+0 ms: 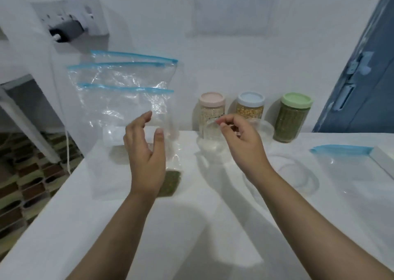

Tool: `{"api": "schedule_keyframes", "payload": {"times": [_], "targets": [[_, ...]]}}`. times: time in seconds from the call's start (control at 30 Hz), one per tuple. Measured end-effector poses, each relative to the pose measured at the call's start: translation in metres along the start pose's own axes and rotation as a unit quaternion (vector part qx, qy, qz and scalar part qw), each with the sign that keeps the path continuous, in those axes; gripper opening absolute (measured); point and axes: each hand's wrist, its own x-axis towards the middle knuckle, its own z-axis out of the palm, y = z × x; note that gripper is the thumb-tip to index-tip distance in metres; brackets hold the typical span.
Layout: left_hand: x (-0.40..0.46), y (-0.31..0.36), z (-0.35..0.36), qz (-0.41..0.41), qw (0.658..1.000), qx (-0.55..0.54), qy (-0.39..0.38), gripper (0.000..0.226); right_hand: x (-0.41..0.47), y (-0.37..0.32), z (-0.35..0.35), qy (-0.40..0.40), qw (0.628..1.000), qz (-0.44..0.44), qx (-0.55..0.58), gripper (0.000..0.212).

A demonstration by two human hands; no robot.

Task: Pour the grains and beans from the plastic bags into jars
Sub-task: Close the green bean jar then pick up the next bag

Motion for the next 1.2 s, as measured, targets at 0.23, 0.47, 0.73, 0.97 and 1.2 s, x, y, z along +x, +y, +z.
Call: {"api": "schedule_keyframes", "payload": {"times": [0.23, 0.47, 0.73, 0.97, 1.2], "targets": [[0.038, -0.079, -0.061, -0.056, 0.992, 0.113, 0.024, 0.052, 0.009, 0.025, 0.121, -0.018, 0.994, 0.108, -0.004, 0.048], [0.055, -0.135, -0.093, -0.142, 0.982, 0.124, -0.019, 0.075, 0.009, 0.037, 0.166, 0.001, 0.981, 0.192, 0.032, 0.063], [0.064, -0.134, -0.102, -0.088, 0.994, -0.058, -0.020, 0.061, 0.003, 0.011, 0.160, 0.108, 0.986, 0.062, 0.107, 0.075], [0.084, -0.095, -0.088, 0.001, 0.988, -0.133, -0.073, 0.058, 0.006, -0.014, 0.119, 0.163, 0.977, -0.043, 0.128, 0.080], [0.109, -0.080, -0.068, 0.097, 0.981, -0.093, -0.141, 0.054, 0.015, -0.026, 0.060, 0.201, 0.978, -0.050, 0.039, 0.053]]}}
